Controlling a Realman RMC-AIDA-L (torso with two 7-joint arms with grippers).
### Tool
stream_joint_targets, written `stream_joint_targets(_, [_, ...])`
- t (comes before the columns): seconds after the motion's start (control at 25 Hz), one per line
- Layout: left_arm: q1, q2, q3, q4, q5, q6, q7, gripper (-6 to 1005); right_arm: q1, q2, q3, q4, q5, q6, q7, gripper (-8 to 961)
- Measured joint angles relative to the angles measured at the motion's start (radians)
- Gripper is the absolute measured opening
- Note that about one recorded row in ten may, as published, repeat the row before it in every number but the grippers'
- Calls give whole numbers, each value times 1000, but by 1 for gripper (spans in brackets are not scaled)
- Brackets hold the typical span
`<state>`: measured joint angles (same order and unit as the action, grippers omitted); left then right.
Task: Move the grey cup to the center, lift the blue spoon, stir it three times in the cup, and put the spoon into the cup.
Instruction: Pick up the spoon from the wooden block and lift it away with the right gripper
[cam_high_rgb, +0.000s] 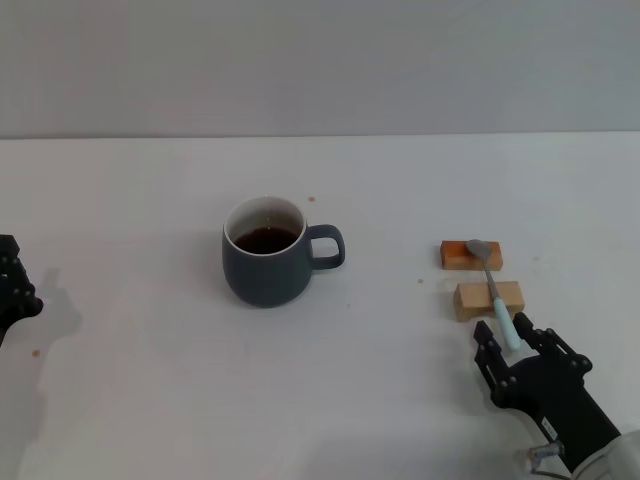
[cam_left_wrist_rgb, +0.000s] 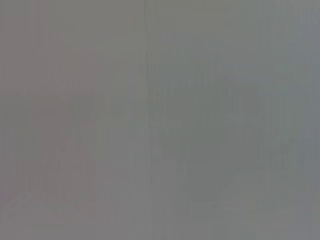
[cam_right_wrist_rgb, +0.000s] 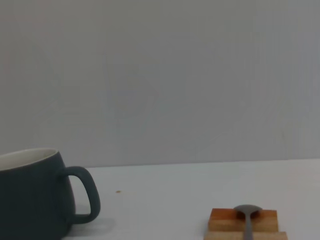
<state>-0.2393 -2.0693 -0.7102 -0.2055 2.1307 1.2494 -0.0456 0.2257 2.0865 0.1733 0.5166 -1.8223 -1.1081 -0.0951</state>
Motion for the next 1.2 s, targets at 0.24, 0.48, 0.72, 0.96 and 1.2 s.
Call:
stream_joint_targets(0.24, [0,0,0,0,0,-5,4,-2,0,-1,1,0,1,1,0,470])
stream_joint_targets(0.48, [0,0,0,0,0,-10,4,-2,-2,0,3,-1,2,-5,0,465])
stream_joint_targets(0.72, [0,0,0,0,0,-10,4,-2,-3,1,8,-2,3,-6,0,460])
stream_joint_targets(0.96, [0,0,0,0,0,-10,5,-2,-3,1,8,1,3,-7,0,456])
stream_joint_targets(1.2, [0,0,0,0,0,-10,5,-2,-3,1,7,1,3,-7,0,452])
